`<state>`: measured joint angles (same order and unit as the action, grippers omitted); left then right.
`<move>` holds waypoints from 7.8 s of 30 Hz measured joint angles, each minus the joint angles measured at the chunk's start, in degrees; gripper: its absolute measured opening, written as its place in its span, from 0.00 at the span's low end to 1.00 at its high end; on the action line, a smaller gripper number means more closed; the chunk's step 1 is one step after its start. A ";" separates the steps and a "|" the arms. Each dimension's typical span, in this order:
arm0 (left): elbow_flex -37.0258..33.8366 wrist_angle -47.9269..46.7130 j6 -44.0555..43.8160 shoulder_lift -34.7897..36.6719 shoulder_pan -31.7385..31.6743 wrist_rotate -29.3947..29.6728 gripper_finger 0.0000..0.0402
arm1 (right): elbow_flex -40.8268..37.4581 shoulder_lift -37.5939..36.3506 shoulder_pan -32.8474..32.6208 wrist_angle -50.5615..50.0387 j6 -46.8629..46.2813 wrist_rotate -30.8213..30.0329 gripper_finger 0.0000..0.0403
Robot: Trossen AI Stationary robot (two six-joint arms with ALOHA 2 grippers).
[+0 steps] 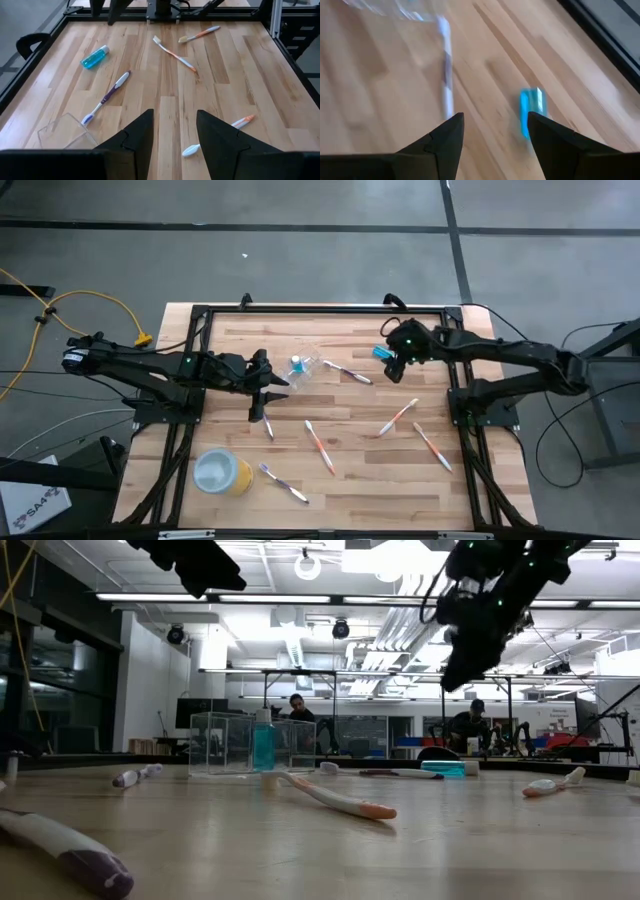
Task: Pick & Place toothbrushing station
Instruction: Put the blue mouthwash into the transparent organizer
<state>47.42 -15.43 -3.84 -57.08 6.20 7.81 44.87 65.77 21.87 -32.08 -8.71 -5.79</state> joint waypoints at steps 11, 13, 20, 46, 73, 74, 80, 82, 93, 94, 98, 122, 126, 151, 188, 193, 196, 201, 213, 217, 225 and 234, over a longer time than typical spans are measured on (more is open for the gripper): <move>0.00 -0.63 -0.06 0.00 0.00 0.00 0.36 | -0.01 8.15 0.00 -4.15 -0.34 -6.70 0.52; 0.00 -0.62 -0.06 -0.02 0.00 0.00 0.36 | -0.01 9.58 0.00 -4.15 -0.42 -8.18 0.52; 0.00 -0.63 -0.13 -0.02 0.00 0.00 0.36 | -0.01 14.78 0.02 -4.13 -0.46 -10.94 0.52; 0.02 -0.67 -0.73 -0.02 0.00 -0.04 0.36 | -0.01 18.72 9.87 -2.21 2.97 -1.95 0.52; 0.02 -0.67 -0.74 -0.02 -0.02 -0.07 0.36 | -0.08 26.23 10.47 3.01 5.57 -3.38 0.52; 0.02 -0.67 -0.80 -0.02 -0.02 -0.07 0.36 | -0.09 26.10 10.50 3.67 5.55 -4.18 0.52; 0.02 -0.67 -1.46 -0.02 -0.02 -0.09 0.36 | -0.07 25.93 10.60 3.80 5.49 -5.37 0.52; 0.02 -0.67 -1.70 -0.02 -0.02 -0.09 0.36 | -0.07 25.89 10.54 3.45 5.49 -4.96 0.52; 0.02 -0.67 -1.81 -0.02 -0.02 -0.09 0.36 | -0.07 25.82 10.54 3.47 5.94 -4.65 0.52; 0.02 -0.67 -1.81 -0.02 -0.02 -0.09 0.36 | -0.07 25.82 10.56 3.74 5.94 -4.63 0.52; 0.03 -0.67 -1.81 -0.02 -0.02 -0.09 0.36 | -0.06 25.82 10.56 5.09 5.95 -4.61 0.52; 0.02 -0.93 -2.20 -0.02 0.00 -0.57 0.36 | -0.03 25.71 10.56 3.63 5.77 -3.95 0.26; 0.03 -0.91 -2.22 -0.02 0.00 -0.56 0.36 | 0.08 25.63 10.56 3.67 5.75 -1.58 0.22; 0.04 -0.82 -2.20 -0.02 2.29 -0.44 0.36 | 0.19 25.56 10.34 -0.88 7.48 -2.33 0.20; 0.04 -0.82 -2.63 -0.02 2.29 -0.49 0.36 | 0.19 28.00 10.45 1.78 7.56 4.80 0.26; 0.04 -0.85 -2.62 -0.02 2.29 -0.52 0.36 | 0.15 29.07 10.36 2.22 8.63 5.15 0.27; 0.04 -0.85 -2.62 -0.02 2.31 -0.52 0.36 | -0.01 29.23 10.36 2.73 8.81 5.18 0.30; 0.04 -0.85 -2.62 -0.02 2.29 -0.52 0.36 | -0.05 29.25 10.38 3.05 8.75 4.82 0.39; 0.04 -0.85 -2.62 -0.02 2.31 -0.51 0.36 | -0.05 29.25 10.40 4.32 9.00 5.46 0.37; 0.04 -0.87 -2.62 -0.02 2.31 -0.50 0.36 | -0.05 29.25 10.38 4.35 9.01 6.00 0.27; 0.04 -0.86 -2.62 -0.02 2.30 -0.50 0.36 | -0.05 29.23 10.38 4.37 9.01 6.00 0.22; 0.04 -0.85 -2.62 -0.02 2.32 -0.50 0.36 | -0.05 29.23 10.31 4.40 9.47 4.60 0.22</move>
<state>47.46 -16.28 -6.46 -57.10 8.51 7.31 44.82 95.00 32.18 -27.67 0.76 -1.19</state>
